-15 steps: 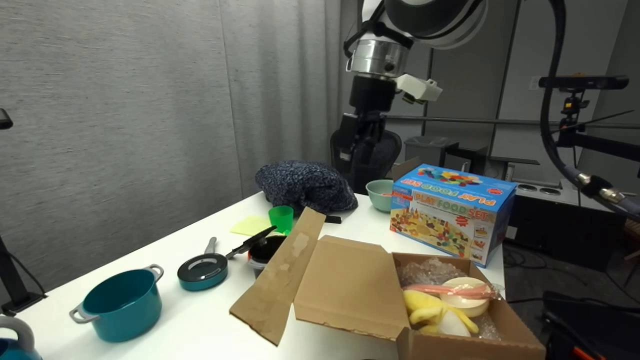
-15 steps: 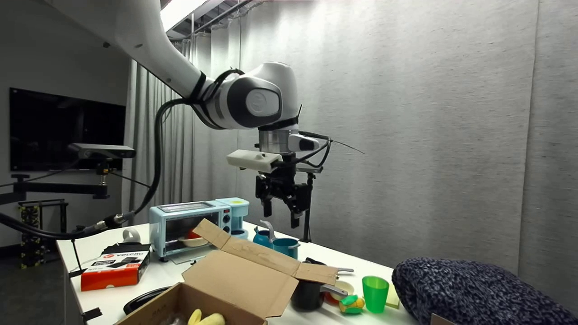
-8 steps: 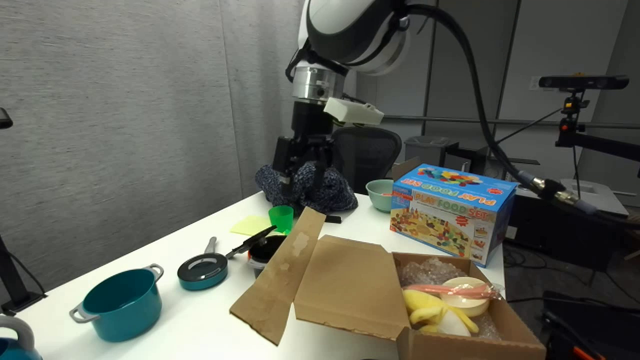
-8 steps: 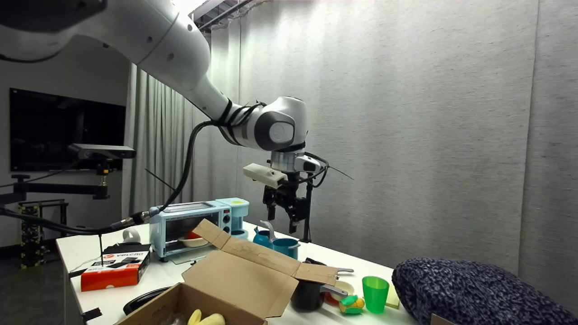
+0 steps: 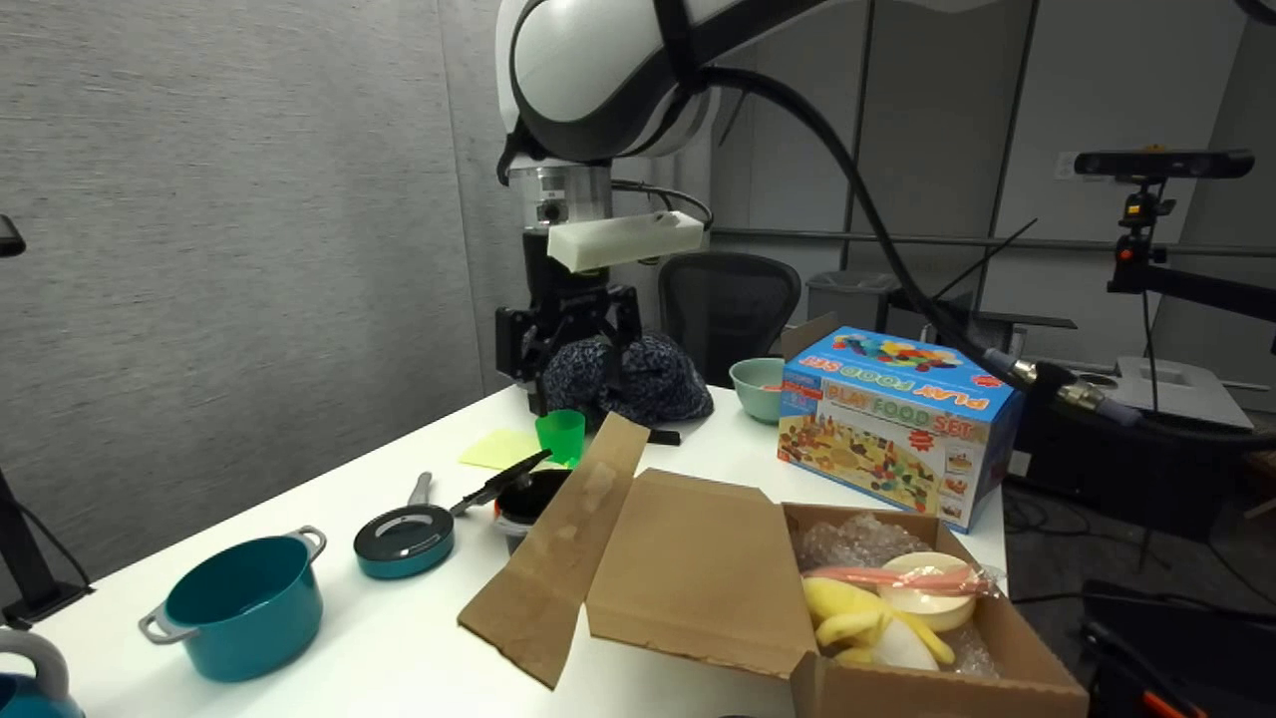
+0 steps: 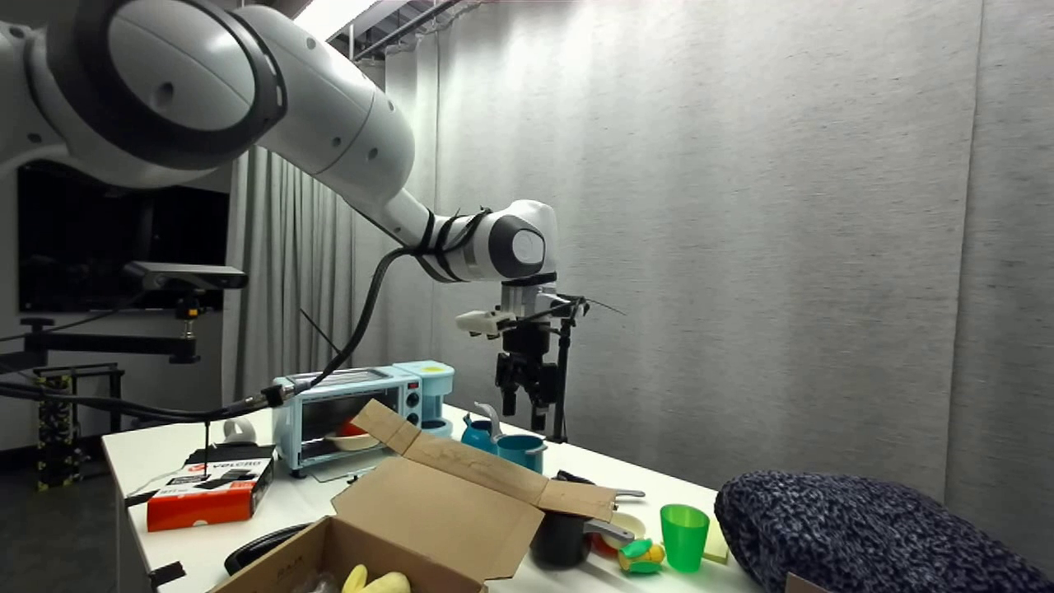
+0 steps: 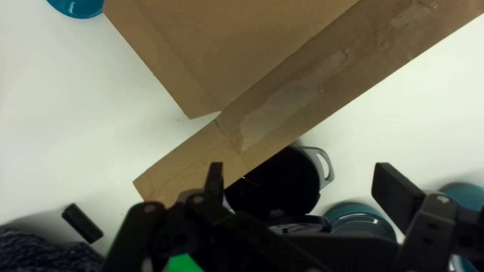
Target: Close the box
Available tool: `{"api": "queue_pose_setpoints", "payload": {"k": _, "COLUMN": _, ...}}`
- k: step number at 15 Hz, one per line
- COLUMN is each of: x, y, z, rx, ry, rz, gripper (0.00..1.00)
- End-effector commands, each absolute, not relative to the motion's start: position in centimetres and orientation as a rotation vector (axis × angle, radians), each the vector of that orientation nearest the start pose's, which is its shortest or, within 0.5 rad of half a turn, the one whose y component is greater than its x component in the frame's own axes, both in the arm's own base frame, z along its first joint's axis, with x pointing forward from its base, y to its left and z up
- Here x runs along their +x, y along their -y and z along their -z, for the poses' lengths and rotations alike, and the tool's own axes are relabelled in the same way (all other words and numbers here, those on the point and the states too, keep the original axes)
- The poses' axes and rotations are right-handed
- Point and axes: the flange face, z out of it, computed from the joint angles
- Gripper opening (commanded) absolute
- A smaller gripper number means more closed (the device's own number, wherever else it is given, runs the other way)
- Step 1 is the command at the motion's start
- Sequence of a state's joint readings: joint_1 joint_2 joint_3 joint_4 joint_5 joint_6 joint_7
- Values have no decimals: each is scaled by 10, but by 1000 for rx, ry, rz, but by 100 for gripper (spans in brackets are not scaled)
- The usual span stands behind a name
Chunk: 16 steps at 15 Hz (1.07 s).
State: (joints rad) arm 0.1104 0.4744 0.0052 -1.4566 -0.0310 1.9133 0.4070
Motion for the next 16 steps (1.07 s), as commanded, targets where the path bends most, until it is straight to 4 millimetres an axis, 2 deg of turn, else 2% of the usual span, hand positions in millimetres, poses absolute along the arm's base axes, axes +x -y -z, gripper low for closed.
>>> {"api": "queue_pose_setpoints", "payload": {"k": 1, "x": 701, "y": -81, "z": -399, "rx": -3231, "ry": -670, "rz": -129, "gripper": 100}}
{"api": "queue_pose_setpoints", "payload": {"k": 4, "x": 704, "y": -83, "z": -382, "rx": -3232, "ry": -793, "rz": -251, "gripper": 100}}
{"api": "queue_pose_setpoints", "payload": {"k": 8, "x": 711, "y": -80, "z": -361, "rx": -3206, "ry": -859, "rz": -360, "gripper": 100}}
{"api": "queue_pose_setpoints", "payload": {"k": 13, "x": 728, "y": -78, "z": -349, "rx": -3192, "ry": -849, "rz": -290, "gripper": 100}}
{"api": "queue_pose_setpoints", "payload": {"k": 16, "x": 728, "y": -80, "z": -345, "rx": -3152, "ry": -847, "rz": -371, "gripper": 100}}
